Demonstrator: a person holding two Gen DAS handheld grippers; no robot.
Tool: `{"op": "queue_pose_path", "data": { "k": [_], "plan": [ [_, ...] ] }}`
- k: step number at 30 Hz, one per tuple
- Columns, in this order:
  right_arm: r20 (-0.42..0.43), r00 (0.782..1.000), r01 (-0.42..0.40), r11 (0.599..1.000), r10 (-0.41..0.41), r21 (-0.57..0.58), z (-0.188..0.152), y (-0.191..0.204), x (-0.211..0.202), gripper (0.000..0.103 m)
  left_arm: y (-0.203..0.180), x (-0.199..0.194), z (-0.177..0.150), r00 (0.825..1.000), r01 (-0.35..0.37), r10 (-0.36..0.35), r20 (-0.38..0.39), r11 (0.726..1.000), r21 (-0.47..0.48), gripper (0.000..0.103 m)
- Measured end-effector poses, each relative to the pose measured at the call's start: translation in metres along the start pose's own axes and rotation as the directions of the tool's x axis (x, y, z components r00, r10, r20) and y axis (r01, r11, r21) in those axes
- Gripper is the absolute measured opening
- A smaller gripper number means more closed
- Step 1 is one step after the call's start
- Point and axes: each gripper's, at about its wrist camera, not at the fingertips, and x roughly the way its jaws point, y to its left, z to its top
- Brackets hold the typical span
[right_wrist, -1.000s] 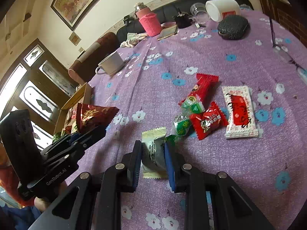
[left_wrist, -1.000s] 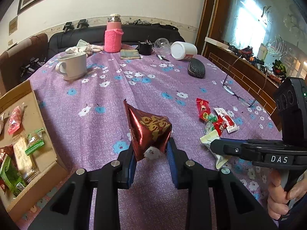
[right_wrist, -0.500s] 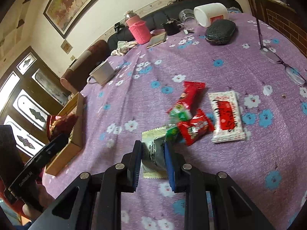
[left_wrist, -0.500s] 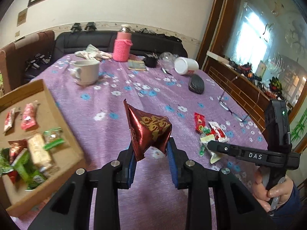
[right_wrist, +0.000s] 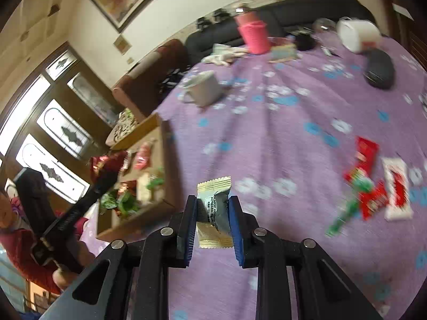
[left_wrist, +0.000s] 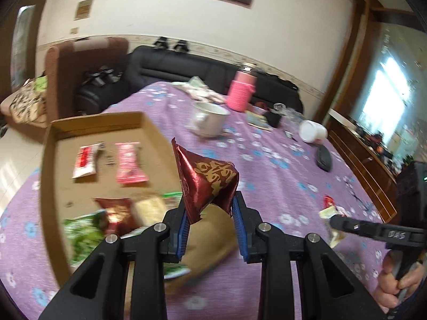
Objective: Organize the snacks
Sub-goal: 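Lower both held snacks into the box tray and open both grippers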
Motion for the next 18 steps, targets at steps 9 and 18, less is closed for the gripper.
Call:
{"op": "queue_pose_path", "data": {
  "k": [9, 18],
  "plan": [
    [-0.054, 0.995, -0.09, 0.993, 0.086, -0.078, 0.02, 0.08, 0.058, 0.026, 0.064, -0.001, -0.001, 0.994, -0.107, 0.104, -0.026, 0.988, -0.107, 0.029],
    [-0.13, 0.987, -0.108, 0.988, 0.093, -0.113, 0.021, 0.121, 0.125, 0.026, 0.087, 0.007, -0.007, 0.99, -0.138, 0.135, -0.032, 0.978, -0.158, 0.029]
  ]
}}
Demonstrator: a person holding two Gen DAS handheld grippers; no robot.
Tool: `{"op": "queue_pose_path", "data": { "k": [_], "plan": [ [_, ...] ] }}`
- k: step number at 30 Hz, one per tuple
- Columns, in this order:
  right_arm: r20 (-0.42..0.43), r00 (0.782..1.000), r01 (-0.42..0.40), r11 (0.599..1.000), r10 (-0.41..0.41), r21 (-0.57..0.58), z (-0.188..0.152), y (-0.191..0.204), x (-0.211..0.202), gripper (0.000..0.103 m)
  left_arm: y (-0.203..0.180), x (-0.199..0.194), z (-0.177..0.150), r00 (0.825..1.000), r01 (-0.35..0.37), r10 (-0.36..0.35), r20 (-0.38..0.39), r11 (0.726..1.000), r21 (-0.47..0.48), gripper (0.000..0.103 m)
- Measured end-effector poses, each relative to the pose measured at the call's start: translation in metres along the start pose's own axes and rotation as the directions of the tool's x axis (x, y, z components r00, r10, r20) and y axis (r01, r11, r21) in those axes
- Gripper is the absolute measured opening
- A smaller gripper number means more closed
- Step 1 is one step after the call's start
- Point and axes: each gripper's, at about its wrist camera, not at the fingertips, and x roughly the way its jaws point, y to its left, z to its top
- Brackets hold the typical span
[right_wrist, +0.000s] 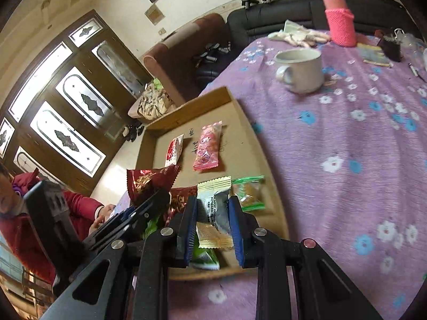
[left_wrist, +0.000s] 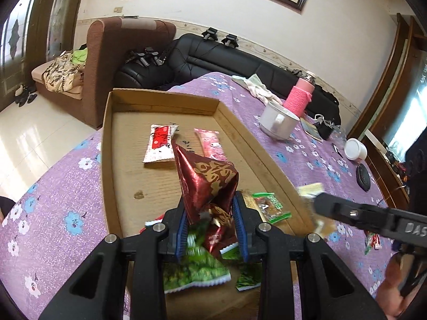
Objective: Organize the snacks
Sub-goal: 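Lower both held snacks into the box tray and open both grippers, then move both grippers back to the loose snacks on the tablecloth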
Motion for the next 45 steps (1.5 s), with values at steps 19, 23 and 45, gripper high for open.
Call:
{"op": "queue_pose_path", "data": {
  "k": [19, 23, 45],
  "plan": [
    [-0.022, 1.0, -0.015, 1.0, 0.015, 0.003, -0.009, -0.004, 0.04, 0.029, -0.003, 0.009, -0.003, 0.999, -0.048, 0.048, 0.011, 0.999, 0.005, 0.042],
    [-0.006, 1.0, -0.028, 1.0, 0.028, 0.007, -0.009, -0.005, 0.03, 0.034, -0.006, 0.003, -0.003, 0.997, -0.069, 0.068, 0.047, 0.997, 0.023, 0.049],
    [0.045, 0.999, -0.033, 0.997, 0.03, 0.07, -0.035, -0.033, -0.026, 0.042, -0.026, -0.016, -0.006, 0.966, -0.198, 0.175, 0.189, 0.974, 0.107, 0.058]
  ]
}}
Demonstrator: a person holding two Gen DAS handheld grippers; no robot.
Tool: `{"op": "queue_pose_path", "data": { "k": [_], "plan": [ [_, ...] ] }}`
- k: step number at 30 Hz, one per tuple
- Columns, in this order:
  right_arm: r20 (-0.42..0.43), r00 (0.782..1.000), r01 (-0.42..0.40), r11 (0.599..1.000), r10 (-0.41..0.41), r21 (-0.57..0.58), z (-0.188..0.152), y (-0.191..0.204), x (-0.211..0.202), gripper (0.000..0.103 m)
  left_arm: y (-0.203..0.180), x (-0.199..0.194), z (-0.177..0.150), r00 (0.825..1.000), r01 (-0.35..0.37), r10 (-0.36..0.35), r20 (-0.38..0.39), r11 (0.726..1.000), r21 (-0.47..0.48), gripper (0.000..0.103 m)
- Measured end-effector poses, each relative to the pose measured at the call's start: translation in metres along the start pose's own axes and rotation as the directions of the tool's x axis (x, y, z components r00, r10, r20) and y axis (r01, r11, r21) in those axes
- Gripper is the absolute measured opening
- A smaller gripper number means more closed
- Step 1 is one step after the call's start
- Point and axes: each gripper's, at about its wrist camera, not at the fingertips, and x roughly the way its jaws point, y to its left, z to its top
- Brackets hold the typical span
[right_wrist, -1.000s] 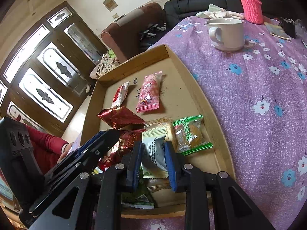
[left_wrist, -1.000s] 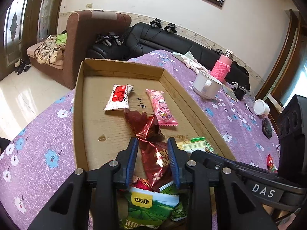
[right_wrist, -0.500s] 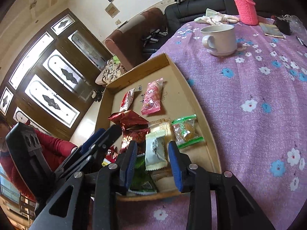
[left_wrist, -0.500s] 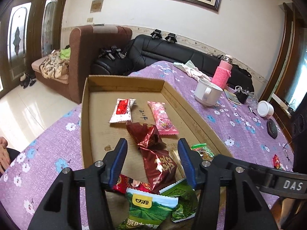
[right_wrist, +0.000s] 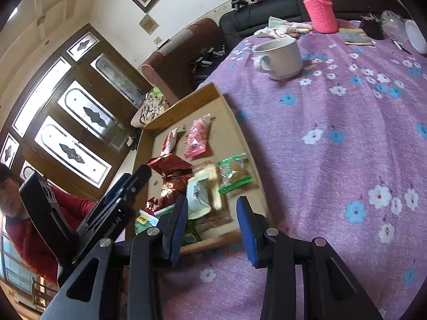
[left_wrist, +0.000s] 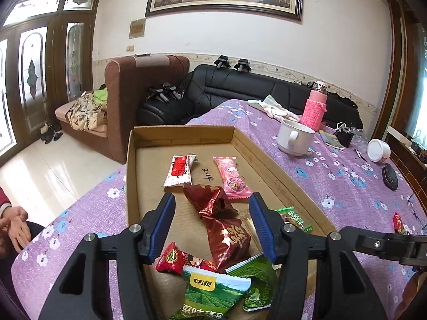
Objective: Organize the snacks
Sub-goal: 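Move both grippers back to the loose snacks on the tablecloth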
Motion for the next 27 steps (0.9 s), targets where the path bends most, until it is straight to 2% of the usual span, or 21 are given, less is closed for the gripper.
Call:
{"op": "queue_pose_path", "data": {
  "k": [6, 10, 14, 16, 18, 22, 24, 26, 27],
  "plan": [
    [0.022, 1.0, 0.022, 0.999, -0.023, 0.025, -0.005, -0.02, -0.021, 0.042, -0.004, -0.005, 0.0, 0.999, -0.024, 0.024, 0.029, 0.999, 0.028, 0.058],
    [0.068, 0.995, 0.075, 0.996, -0.078, 0.048, -0.004, -0.049, -0.056, 0.042, -0.006, -0.013, 0.0, 0.997, -0.039, 0.036, 0.071, 0.999, 0.036, 0.059],
    [0.156, 0.971, 0.162, 0.98, -0.179, 0.118, -0.001, -0.096, -0.107, 0.041, -0.012, -0.029, 0.001, 0.988, -0.07, 0.061, 0.139, 0.996, 0.062, 0.059],
    [0.206, 0.942, 0.23, 0.956, -0.265, 0.181, -0.001, -0.125, -0.136, 0.041, -0.02, -0.041, 0.002, 0.984, -0.086, 0.07, 0.164, 0.992, 0.088, 0.059],
    [0.24, 0.906, 0.288, 0.924, -0.348, 0.252, -0.002, -0.153, -0.162, 0.041, -0.031, -0.052, 0.005, 0.986, -0.045, 0.027, 0.165, 0.993, 0.106, 0.059],
    [0.286, 0.863, 0.308, 0.882, -0.417, 0.356, -0.008, -0.192, -0.19, 0.041, -0.076, -0.064, 0.012, 0.99, 0.087, -0.109, 0.091, 0.972, 0.216, 0.064],
    [0.273, 0.847, 0.34, 0.861, -0.455, 0.379, -0.01, -0.205, -0.194, 0.041, -0.106, -0.063, 0.011, 0.977, 0.199, -0.211, 0.013, 0.942, 0.268, 0.064],
    [0.253, 0.86, 0.314, 0.85, -0.444, 0.423, -0.012, -0.216, -0.196, 0.041, -0.144, -0.055, 0.004, 0.949, 0.315, -0.3, -0.097, 0.894, 0.317, 0.064],
    [0.25, 0.867, 0.296, 0.848, -0.432, 0.439, -0.011, -0.222, -0.197, 0.041, -0.161, -0.051, -0.001, 0.927, 0.374, -0.34, -0.16, 0.867, 0.329, 0.064]
  ]
}}
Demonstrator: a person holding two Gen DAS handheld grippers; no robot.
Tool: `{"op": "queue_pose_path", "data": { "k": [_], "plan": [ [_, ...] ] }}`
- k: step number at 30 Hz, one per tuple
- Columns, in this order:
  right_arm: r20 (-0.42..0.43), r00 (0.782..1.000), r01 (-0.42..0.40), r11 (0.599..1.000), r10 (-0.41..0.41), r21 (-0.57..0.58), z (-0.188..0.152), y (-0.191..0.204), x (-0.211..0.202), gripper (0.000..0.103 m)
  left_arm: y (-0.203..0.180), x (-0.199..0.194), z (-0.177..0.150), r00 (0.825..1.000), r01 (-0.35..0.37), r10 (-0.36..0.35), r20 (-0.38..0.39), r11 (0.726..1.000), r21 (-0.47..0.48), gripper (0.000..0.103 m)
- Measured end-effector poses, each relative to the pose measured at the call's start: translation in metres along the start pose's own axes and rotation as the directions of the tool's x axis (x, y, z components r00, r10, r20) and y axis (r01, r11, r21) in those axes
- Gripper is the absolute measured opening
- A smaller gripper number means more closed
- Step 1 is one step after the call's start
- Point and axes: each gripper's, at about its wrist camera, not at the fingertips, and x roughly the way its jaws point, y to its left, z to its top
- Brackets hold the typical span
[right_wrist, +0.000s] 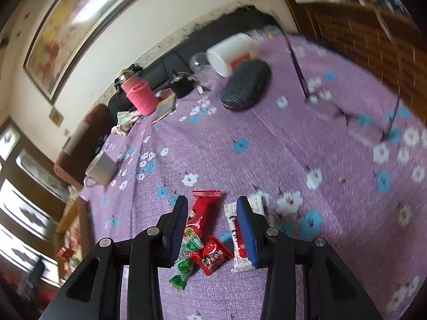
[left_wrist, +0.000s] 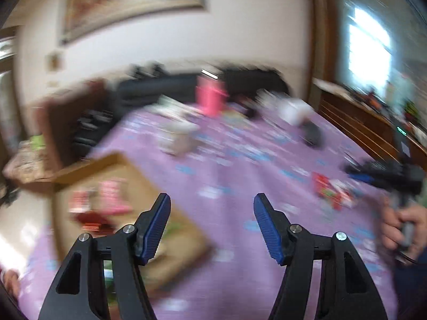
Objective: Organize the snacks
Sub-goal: 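Move both grippers back to the loose snacks on the tablecloth, then grasp the clear green-wrapped candy with the left gripper while the right gripper grasps a small red candy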
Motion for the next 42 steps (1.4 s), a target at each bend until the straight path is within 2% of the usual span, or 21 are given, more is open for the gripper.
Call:
{"op": "queue_pose_path", "data": {
  "k": [1, 2, 4, 5, 6, 7, 10, 12, 15, 16, 18, 19, 20, 21, 28, 33, 35, 37, 38, 39, 42],
  "plan": [
    [-0.012, 1.0, -0.012, 1.0, 0.013, 0.029, 0.002, -0.006, 0.001, 0.041, -0.014, 0.011, 0.001, 0.996, 0.075, -0.074, -0.045, 0.997, 0.011, 0.064],
    [-0.018, 1.0, -0.018, 0.999, 0.019, 0.048, 0.004, -0.009, 0.001, 0.041, -0.034, 0.026, 0.002, 0.98, 0.176, -0.173, -0.102, 0.984, 0.015, 0.064],
    [-0.022, 0.999, -0.026, 0.996, 0.028, 0.08, 0.005, -0.016, -0.001, 0.041, -0.06, 0.048, 0.004, 0.949, 0.265, -0.259, -0.179, 0.964, 0.009, 0.064],
    [-0.023, 0.999, -0.03, 0.996, 0.033, 0.09, 0.005, -0.019, -0.002, 0.041, -0.075, 0.063, 0.005, 0.924, 0.316, -0.308, -0.225, 0.949, -0.001, 0.064],
    [-0.021, 0.999, -0.03, 0.995, 0.032, 0.094, 0.003, -0.021, -0.004, 0.041, -0.085, 0.072, 0.006, 0.914, 0.333, -0.323, -0.248, 0.943, 0.0, 0.063],
    [-0.02, 0.999, -0.028, 0.994, 0.03, 0.103, 0.003, -0.023, -0.006, 0.041, -0.098, 0.081, 0.007, 0.911, 0.33, -0.315, -0.267, 0.944, 0.012, 0.063],
    [-0.038, 0.998, -0.05, 0.991, 0.055, 0.12, 0.002, -0.023, -0.004, 0.041, -0.123, 0.106, 0.011, 0.907, 0.316, -0.286, -0.31, 0.947, 0.051, 0.05],
    [-0.049, 0.996, -0.07, 0.989, 0.077, 0.129, 0.001, -0.023, -0.004, 0.041, -0.134, 0.123, 0.01, 0.891, 0.324, -0.287, -0.351, 0.945, 0.049, 0.048],
    [-0.056, 0.994, -0.087, 0.989, 0.094, 0.116, -0.001, -0.018, -0.003, 0.041, -0.143, 0.142, 0.004, 0.898, 0.286, -0.239, -0.37, 0.955, 0.076, 0.043],
    [-0.058, 0.994, -0.088, 0.99, 0.095, 0.109, -0.002, -0.016, -0.003, 0.041, -0.145, 0.146, 0.002, 0.891, 0.297, -0.25, -0.38, 0.952, 0.07, 0.043],
    [-0.068, 0.993, -0.095, 0.991, 0.102, 0.097, -0.004, -0.012, -0.002, 0.041, -0.151, 0.157, -0.001, 0.885, 0.298, -0.249, -0.394, 0.952, 0.069, 0.032],
    [-0.075, 0.992, -0.097, 0.991, 0.104, 0.09, -0.005, -0.01, 0.0, 0.041, -0.152, 0.158, -0.003, 0.891, 0.29, -0.239, -0.385, 0.954, 0.079, 0.031],
    [-0.081, 0.991, -0.098, 0.992, 0.105, 0.086, -0.006, -0.008, 0.001, 0.041, -0.154, 0.156, -0.003, 0.902, 0.281, -0.229, -0.366, 0.955, 0.095, 0.021],
    [-0.088, 0.991, -0.098, 0.992, 0.105, 0.079, -0.007, -0.007, 0.003, 0.041, -0.154, 0.156, -0.005, 0.905, 0.274, -0.219, -0.364, 0.956, 0.105, 0.018],
    [-0.126, 0.989, -0.073, 0.997, 0.074, 0.008, -0.015, 0.006, 0.013, 0.041, -0.117, 0.148, -0.004, 0.907, 0.228, -0.2, -0.371, 0.973, 0.032, 0.018],
    [-0.171, 0.985, -0.004, 0.997, -0.009, -0.077, -0.023, 0.017, 0.026, 0.041, -0.083, 0.134, -0.005, 0.926, 0.19, -0.182, -0.33, 0.982, -0.007, 0.018],
    [-0.203, 0.979, -0.04, 0.994, 0.018, -0.104, -0.029, 0.025, 0.031, 0.041, -0.073, 0.133, -0.004, 0.937, 0.178, -0.18, -0.298, 0.983, -0.033, 0.018],
    [-0.252, 0.955, -0.186, 0.978, 0.158, -0.092, -0.033, 0.033, 0.032, 0.041, -0.06, 0.134, -0.003, 0.94, 0.183, -0.197, -0.279, 0.98, -0.075, 0.019],
    [-0.257, 0.945, -0.231, 0.969, 0.201, -0.089, -0.034, 0.036, 0.031, 0.041, -0.058, 0.134, -0.002, 0.939, 0.187, -0.203, -0.277, 0.979, -0.084, 0.019],
    [-0.241, 0.948, -0.237, 0.966, 0.206, -0.104, -0.034, 0.039, 0.028, 0.041, -0.054, 0.135, -0.001, 0.94, 0.185, -0.203, -0.273, 0.979, -0.092, 0.019],
    [-0.177, 0.981, -0.114, 0.974, 0.079, -0.197, -0.033, 0.043, 0.024, 0.041, -0.045, 0.134, 0.002, 0.944, 0.181, -0.205, -0.257, 0.977, -0.115, 0.019]
  ]
}}
